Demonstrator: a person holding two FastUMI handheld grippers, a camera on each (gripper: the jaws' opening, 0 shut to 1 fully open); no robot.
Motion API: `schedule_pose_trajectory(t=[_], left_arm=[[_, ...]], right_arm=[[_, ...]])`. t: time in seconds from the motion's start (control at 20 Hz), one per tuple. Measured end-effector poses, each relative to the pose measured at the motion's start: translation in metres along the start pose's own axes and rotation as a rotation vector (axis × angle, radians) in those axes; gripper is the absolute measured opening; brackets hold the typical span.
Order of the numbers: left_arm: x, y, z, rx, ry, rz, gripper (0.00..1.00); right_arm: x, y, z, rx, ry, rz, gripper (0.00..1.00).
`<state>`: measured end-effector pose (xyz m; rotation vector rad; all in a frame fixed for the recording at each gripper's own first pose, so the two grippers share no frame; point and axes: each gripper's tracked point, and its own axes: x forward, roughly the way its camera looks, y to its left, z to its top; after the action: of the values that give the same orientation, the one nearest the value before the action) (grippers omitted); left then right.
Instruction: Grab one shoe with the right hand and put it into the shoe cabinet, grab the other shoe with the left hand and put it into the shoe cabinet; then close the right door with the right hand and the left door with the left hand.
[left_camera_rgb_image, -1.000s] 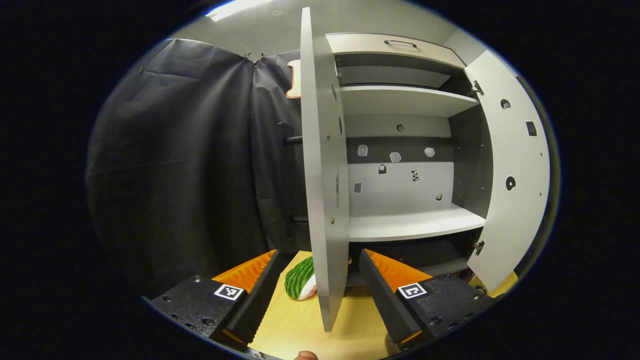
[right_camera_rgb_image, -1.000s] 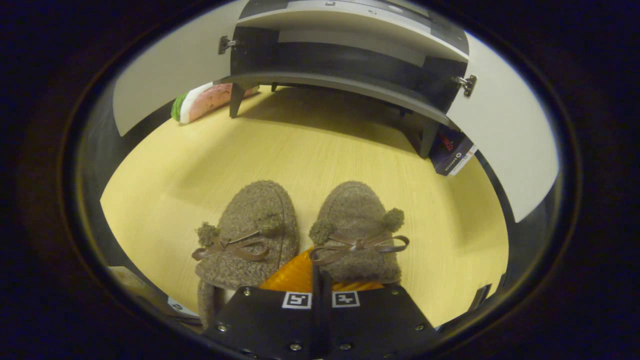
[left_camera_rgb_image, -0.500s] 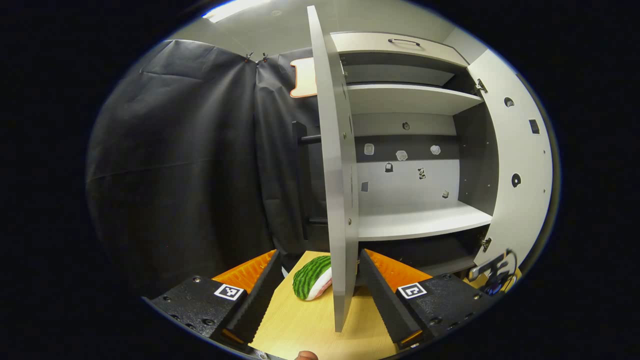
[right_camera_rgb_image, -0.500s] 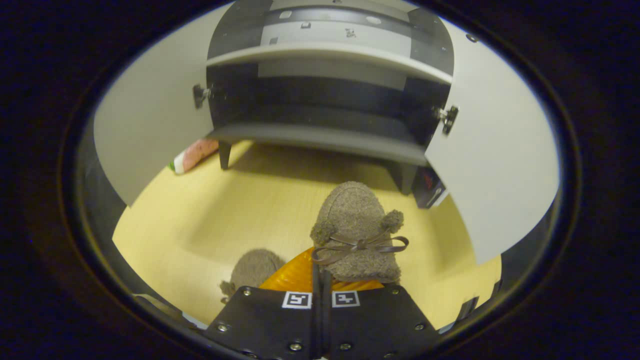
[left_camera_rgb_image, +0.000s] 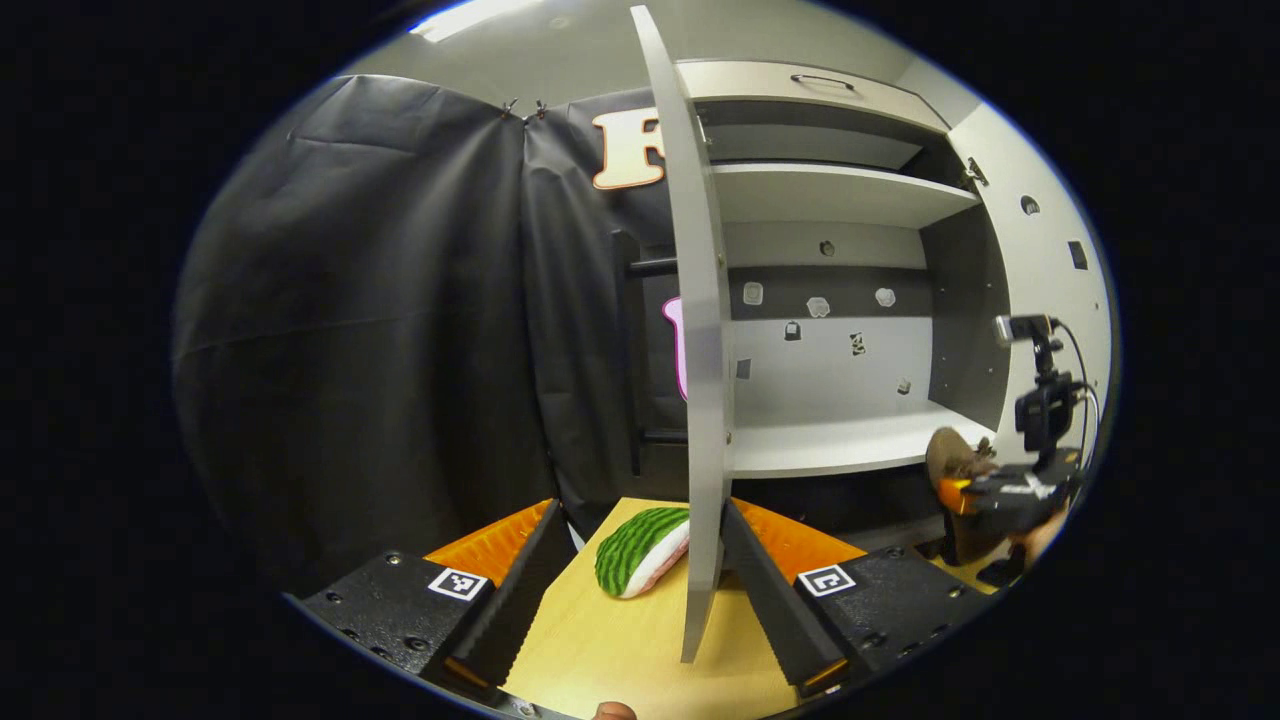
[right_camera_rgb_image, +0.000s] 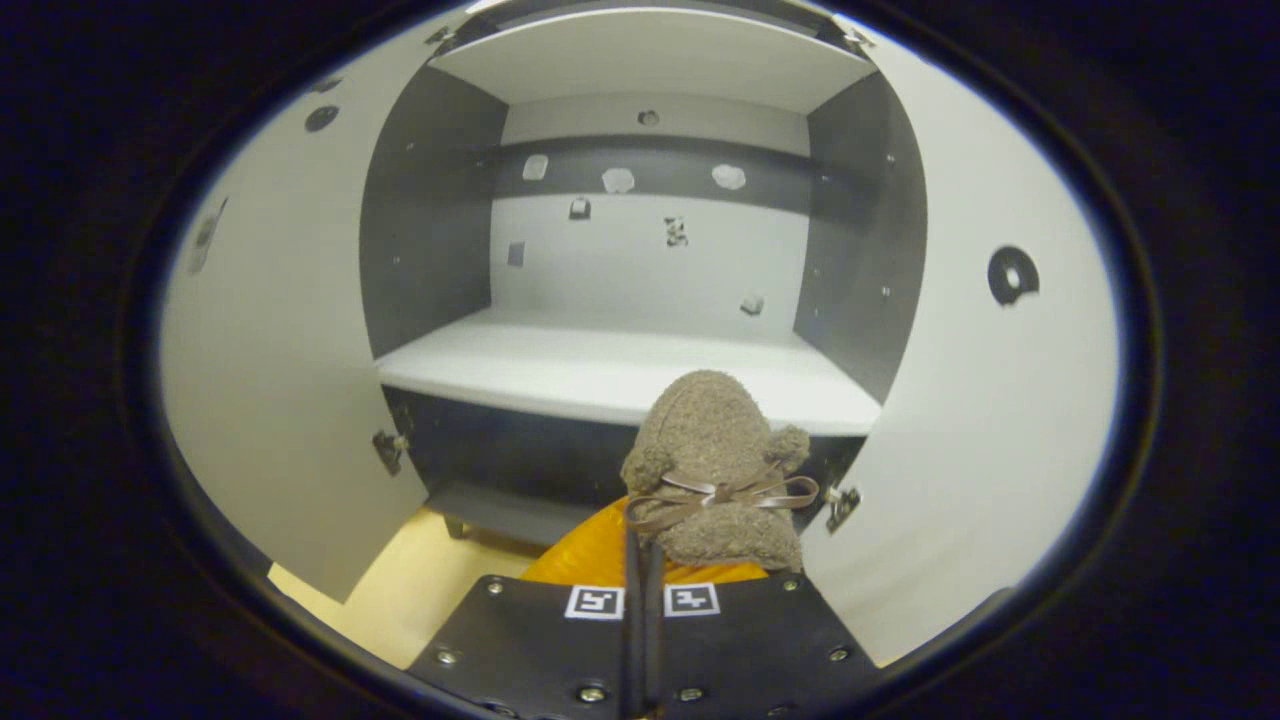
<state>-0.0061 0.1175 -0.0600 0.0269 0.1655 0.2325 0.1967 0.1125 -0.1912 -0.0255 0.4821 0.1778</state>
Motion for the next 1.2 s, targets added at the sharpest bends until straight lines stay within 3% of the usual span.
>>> schedule_pose_trajectory(t=[0.3, 0.55, 0.85, 1.2], left_arm=[[0.001, 0.0, -0.003, -0.033, 0.007, 0.004, 0.98], [0.004, -0.001, -0.005, -0.047, 0.017, 0.014, 1.0], [0.007, -0.002, -0.006, -0.045, 0.026, 0.023, 1.0], [0.011, -0.002, -0.005, -0.035, 0.033, 0.025, 1.0]], right_arm=[[0.064, -0.015, 0.083, -0.047, -0.057, -0.017, 0.01], [0.123, -0.031, 0.118, -0.045, -0.05, -0.037, 0.0], [0.179, -0.052, 0.129, -0.044, -0.014, -0.075, 0.0], [0.207, -0.057, 0.114, -0.021, 0.039, -0.099, 0.02]])
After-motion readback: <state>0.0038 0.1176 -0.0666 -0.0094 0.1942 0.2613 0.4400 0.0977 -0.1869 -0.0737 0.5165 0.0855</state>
